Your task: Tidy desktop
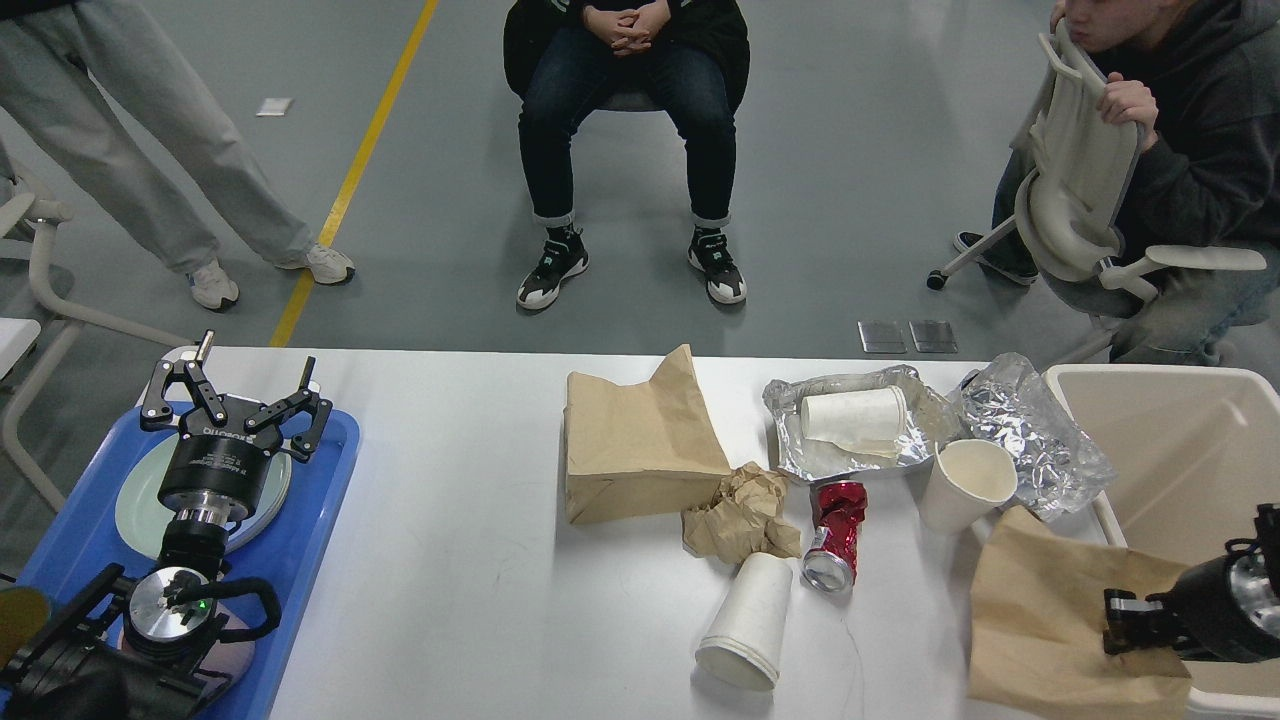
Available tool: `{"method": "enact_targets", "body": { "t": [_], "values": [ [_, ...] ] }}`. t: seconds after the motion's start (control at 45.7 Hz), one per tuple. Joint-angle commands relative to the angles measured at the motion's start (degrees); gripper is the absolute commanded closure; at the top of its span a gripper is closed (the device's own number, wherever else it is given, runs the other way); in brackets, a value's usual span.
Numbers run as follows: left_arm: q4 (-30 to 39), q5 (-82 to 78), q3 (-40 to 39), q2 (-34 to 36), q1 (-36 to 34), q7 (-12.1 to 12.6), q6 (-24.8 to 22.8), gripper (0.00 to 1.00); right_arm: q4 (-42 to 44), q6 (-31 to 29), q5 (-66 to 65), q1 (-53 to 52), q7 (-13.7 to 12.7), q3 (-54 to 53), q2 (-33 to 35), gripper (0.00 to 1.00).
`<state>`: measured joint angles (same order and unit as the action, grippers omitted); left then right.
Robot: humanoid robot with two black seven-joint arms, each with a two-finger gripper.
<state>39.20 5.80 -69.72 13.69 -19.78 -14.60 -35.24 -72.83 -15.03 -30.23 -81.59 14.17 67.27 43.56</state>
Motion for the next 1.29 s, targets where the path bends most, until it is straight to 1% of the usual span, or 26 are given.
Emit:
{"method": "enact_targets", "body": {
  "t": [0.0, 0.131, 0.219, 0.306, 0.416, 0.46, 0.547, 0.635, 0.722, 0.788, 0.919, 1.029, 1.05, 1.116, 1.204, 1.269],
  "values": [
    [0.0, 0.0, -0.07, 0.02, 0.0, 0.01, 0.0, 0.04, -7.05, -5.18, 1.05, -13.13, -1.34, 7.42, 2.06, 1.0],
    [0.0, 0.0, -0.07, 0.02, 0.0, 0.01, 0.0, 0.04, -10.05, -12.56, 8.25, -26.23, -1.78, 17.44, 0.92, 1.0],
    [0.0, 0.0, -0.07, 0.02, 0.0, 0.01, 0.0, 0.04, -10.93, -16.87, 10.72, -33.88, -2.31, 22.8, -0.49, 1.0],
    [0.0, 0.0, -0.07, 0.02, 0.0, 0.01, 0.0, 0.04, -11.98, -20.03, 10.81, -40.12, -3.71, 25.62, -0.67, 1.0],
    [0.0, 0.0, -0.07, 0.02, 0.0, 0.01, 0.0, 0.04, -12.86, -21.62, 10.9, -45.31, -7.49, 27.12, -0.14, 1.0],
    [0.0, 0.0, 0.02, 0.02, 0.0, 0.01, 0.0, 0.04, -12.77, -21.54, 11.25, -46.11, -8.46, 27.38, -0.05, 1.0],
    [0.0, 0.0, -0.07, 0.02, 0.0, 0.01, 0.0, 0.04, -10.67, -20.48, 13.0, -46.02, -8.9, 28.0, 1.09, 1.0],
    [0.0, 0.0, -0.07, 0.02, 0.0, 0.01, 0.0, 0.04, -4.62, -17.85, 13.62, -44.1, -8.99, 27.74, 3.98, 1.0],
    [0.0, 0.0, -0.07, 0.02, 0.0, 0.01, 0.0, 0.04, 3.55, -15.13, 13.62, -37.52, -9.6, 25.9, 6.97, 1.0],
    [0.0, 0.0, -0.07, 0.02, 0.0, -0.07, 0.0, 0.04, 10.93, -13.37, 13.62, -30.23, -9.6, 21.87, 8.21, 1.0],
    [0.0, 0.0, -0.07, 0.02, 0.0, 0.01, 0.0, 0.04, 23.42, -9.85, 13.62, -11.69, -9.6, 8.08, 9.0, 1.0],
    [0.0, 0.0, 0.02, 0.02, 0.0, 0.01, 0.0, 0.04, 34.84, -8.53, 13.62, 4.48, -9.69, -4.23, 8.13, 1.0],
    [0.0, 0.0, 0.02, 0.02, 0.0, 0.01, -0.09, 0.04, 37.91, -8.27, 13.62, 9.3, -9.78, -7.74, 7.34, 1.0],
    [0.0, 0.0, 0.02, -0.07, 0.0, 0.01, 0.0, 0.04, 43.99, -6.78, 13.62, 17.93, -9.87, -14.17, 4.44, 1.0],
    [0.0, 0.0, -0.07, -0.07, 0.0, 0.01, 0.0, 0.04, 52.16, -3.26, 13.54, 28.05, -10.31, -19.62, 0.31, 1.0],
    [0.0, 0.0, -0.07, 0.02, 0.0, 0.01, -0.09, 0.04, 57.61, 0.34, 13.62, 34.2, -11.88, -22.18, -3.64, 1.0]
  ]
}}
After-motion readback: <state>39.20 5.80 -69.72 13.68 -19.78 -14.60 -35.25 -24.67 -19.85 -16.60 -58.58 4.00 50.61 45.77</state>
